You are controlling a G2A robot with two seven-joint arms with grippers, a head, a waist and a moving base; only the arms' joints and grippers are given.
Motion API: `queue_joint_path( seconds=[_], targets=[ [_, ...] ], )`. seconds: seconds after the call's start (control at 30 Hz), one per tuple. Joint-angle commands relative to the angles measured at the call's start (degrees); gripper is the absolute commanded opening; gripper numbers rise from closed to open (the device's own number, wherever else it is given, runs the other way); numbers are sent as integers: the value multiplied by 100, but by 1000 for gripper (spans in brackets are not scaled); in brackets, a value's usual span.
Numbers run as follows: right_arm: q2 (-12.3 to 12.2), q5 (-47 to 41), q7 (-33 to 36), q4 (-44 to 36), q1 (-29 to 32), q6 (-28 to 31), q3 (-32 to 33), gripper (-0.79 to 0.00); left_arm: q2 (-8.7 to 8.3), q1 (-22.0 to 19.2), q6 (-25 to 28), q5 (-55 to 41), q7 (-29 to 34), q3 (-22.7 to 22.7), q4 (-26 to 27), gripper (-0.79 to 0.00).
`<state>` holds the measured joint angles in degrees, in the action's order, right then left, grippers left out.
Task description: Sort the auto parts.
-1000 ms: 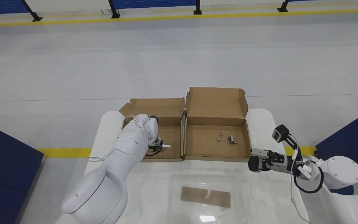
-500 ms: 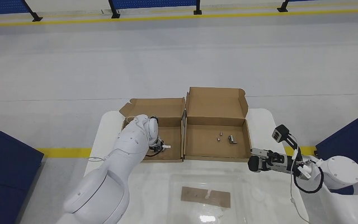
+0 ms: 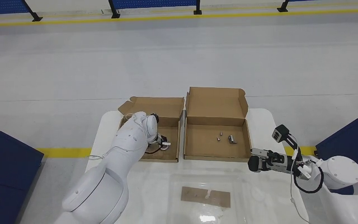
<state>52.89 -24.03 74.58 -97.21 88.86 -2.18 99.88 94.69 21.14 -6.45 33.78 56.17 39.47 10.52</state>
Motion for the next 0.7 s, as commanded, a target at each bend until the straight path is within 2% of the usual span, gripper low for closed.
queue_joint_path(
  seconds=[0.0,0.3,0.67],
  targets=[
    [0,-1,0,0,0,1,0,0,-12,-15,47,-41,5,35,36,0],
    [0,-1,0,0,0,1,0,0,-102,-198,120,-117,240,168,185,0],
    [0,-1,0,0,0,1,0,0,-106,-214,99,-109,262,169,190,0]
  ],
)
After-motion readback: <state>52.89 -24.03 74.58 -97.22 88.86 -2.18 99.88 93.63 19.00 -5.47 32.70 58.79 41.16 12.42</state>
